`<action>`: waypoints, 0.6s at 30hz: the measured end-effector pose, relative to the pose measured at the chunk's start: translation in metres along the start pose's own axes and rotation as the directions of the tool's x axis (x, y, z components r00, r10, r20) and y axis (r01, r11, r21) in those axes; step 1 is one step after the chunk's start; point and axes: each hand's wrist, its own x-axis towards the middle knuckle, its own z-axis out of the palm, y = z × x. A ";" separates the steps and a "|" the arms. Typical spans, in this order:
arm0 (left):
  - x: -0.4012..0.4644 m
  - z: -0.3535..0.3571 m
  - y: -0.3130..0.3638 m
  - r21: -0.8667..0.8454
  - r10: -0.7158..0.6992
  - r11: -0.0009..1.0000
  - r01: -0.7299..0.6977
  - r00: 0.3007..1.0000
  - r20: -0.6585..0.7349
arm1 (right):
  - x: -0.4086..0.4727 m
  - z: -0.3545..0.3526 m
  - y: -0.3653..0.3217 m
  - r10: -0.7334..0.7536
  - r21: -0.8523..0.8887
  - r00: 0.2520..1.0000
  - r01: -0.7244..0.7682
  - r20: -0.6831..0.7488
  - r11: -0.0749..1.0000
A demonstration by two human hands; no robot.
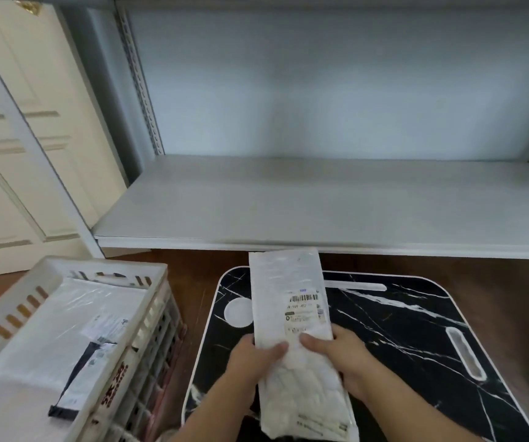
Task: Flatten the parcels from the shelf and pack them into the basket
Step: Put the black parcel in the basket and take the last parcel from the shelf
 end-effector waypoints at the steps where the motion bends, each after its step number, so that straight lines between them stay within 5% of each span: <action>1: -0.007 -0.007 0.009 -0.078 0.032 0.997 -0.027 0.997 0.066 | -0.005 0.005 -0.010 -0.031 0.023 0.999 0.031 0.024 0.999; 4: -0.027 -0.034 0.040 -0.187 0.189 0.969 -0.161 0.972 0.143 | -0.015 0.027 -0.040 -0.120 0.065 0.991 0.116 0.058 0.991; 9: -0.047 -0.096 0.105 -0.172 0.374 0.913 -0.370 0.928 -0.010 | -0.027 0.077 -0.091 -0.189 0.158 0.970 0.164 0.155 0.974; 14: -0.061 -0.170 0.126 -0.154 0.522 0.815 -0.558 0.824 -0.222 | -0.029 0.146 -0.118 -0.256 -0.012 0.939 0.266 0.231 0.964; 18: -0.055 -0.229 0.103 -0.058 0.527 0.831 -0.554 0.816 -0.238 | -0.031 0.205 -0.116 -0.309 -0.122 0.919 0.346 0.243 0.930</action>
